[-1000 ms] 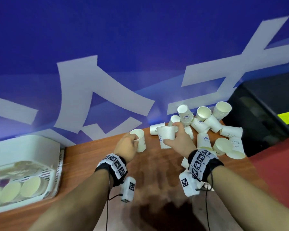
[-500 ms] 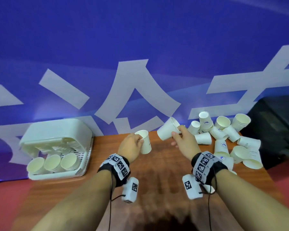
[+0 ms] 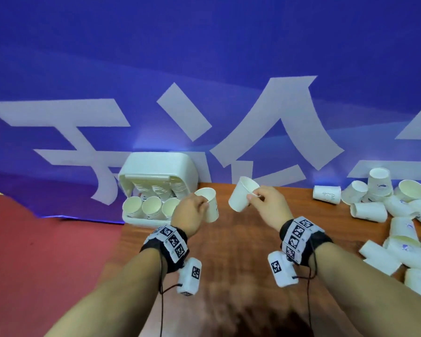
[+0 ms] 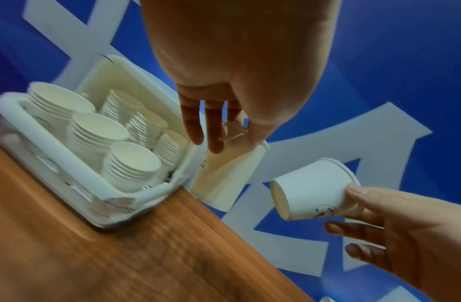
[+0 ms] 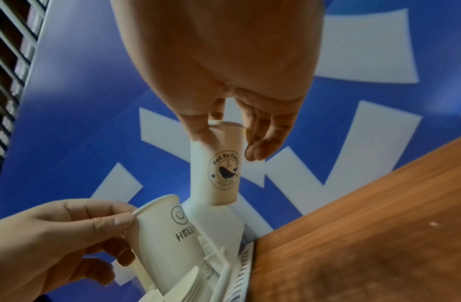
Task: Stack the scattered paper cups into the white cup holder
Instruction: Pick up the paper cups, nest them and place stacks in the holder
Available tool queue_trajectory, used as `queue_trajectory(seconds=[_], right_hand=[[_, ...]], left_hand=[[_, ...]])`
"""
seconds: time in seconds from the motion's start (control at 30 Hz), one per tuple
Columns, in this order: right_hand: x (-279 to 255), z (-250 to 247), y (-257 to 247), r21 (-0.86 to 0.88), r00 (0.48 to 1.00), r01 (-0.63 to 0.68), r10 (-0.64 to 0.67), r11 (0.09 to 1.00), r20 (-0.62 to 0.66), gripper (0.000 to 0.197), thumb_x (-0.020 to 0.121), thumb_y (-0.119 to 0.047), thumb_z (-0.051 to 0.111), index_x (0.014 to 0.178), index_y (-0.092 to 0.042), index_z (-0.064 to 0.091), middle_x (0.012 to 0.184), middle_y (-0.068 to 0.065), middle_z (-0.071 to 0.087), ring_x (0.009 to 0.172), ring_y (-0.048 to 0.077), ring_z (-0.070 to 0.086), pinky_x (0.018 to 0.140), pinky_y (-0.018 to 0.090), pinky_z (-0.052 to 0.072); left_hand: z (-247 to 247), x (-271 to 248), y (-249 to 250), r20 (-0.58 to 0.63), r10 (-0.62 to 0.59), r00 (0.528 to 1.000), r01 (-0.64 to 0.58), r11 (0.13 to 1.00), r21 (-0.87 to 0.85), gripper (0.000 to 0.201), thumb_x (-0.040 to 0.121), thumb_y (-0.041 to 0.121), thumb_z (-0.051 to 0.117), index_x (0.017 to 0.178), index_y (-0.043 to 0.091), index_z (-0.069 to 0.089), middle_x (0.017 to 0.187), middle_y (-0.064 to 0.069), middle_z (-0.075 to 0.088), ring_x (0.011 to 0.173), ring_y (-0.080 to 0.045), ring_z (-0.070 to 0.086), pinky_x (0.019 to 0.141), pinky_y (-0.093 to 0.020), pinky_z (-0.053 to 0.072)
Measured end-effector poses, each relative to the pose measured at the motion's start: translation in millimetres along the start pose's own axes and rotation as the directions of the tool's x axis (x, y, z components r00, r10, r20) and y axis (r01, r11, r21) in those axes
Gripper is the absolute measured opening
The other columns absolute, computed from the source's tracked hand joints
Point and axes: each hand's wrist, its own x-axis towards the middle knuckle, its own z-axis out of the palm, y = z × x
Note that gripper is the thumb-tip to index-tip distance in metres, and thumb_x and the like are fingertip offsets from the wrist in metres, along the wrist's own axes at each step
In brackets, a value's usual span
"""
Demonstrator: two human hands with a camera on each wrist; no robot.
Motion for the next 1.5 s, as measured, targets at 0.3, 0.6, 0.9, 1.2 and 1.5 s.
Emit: queue_trajectory(seconds=[0.3,0.6,0.9,1.2,1.5], right_hand=[[27,115,-78,0.011,0.98,0.156,-0.156,0.988,0.127,0.021,0.096,-0.029,0.055,0.088,-0.017,0.07,0.109,-0.003,0.056,0.1,0.012,0.05,0.083,0.022,0.033],[49,195,-122,-0.055,0.948,0.255,-0.238,0.965,0.211,0.021,0.094,-0.029,0.058,0.097,-0.018,0.077,0.127,-0.007,0.049,0.11,0.006,0.046,0.089,0.018,0.031],[72,251,-139,-0.127,0.946,0.266,-0.233,0.956,0.225,0.02,0.092,-0.028,0.062,0.098,-0.016,0.077,0.139,-0.001,0.047,0.123,0.017,0.047,0.104,0.035,0.039],[96,289,-131,-0.231,0.925,0.323,-0.255,0.918,0.281,0.018,0.092,-0.029,0.062,0.093,-0.017,0.076,0.135,-0.005,0.048,0.12,0.018,0.048,0.099,0.036,0.042],[106,299,-117,-0.345,0.911,0.325,-0.194,0.88,0.363,0.021,0.095,-0.034,0.055,0.098,-0.027,0.074,0.148,-0.003,0.04,0.132,0.023,0.036,0.108,0.037,0.033]], left_hand=[[-77,-28,-114,-0.109,-0.122,0.987,0.123,0.992,0.006,0.017,0.093,0.021,0.057,0.095,0.014,0.073,0.095,-0.007,0.063,0.092,-0.024,0.058,0.085,-0.039,0.046],[-121,-30,-202,-0.25,-0.198,0.948,0.199,0.98,-0.02,0.014,0.088,0.016,0.064,0.097,0.013,0.075,0.098,-0.006,0.066,0.092,-0.024,0.061,0.079,-0.03,0.046],[-125,-7,-267,-0.255,-0.219,0.942,0.207,0.976,-0.074,0.017,0.086,0.01,0.066,0.1,0.014,0.075,0.1,-0.002,0.067,0.091,-0.021,0.062,0.078,-0.024,0.043],[-113,29,-288,-0.199,-0.139,0.97,0.117,0.986,-0.121,0.013,0.09,0.02,0.065,0.095,0.013,0.075,0.091,-0.001,0.063,0.082,-0.019,0.058,0.075,-0.03,0.047],[-91,34,-298,-0.098,-0.138,0.986,0.13,0.988,-0.082,0.012,0.087,0.018,0.066,0.093,0.015,0.076,0.09,-0.003,0.066,0.084,-0.023,0.061,0.072,-0.031,0.046]])
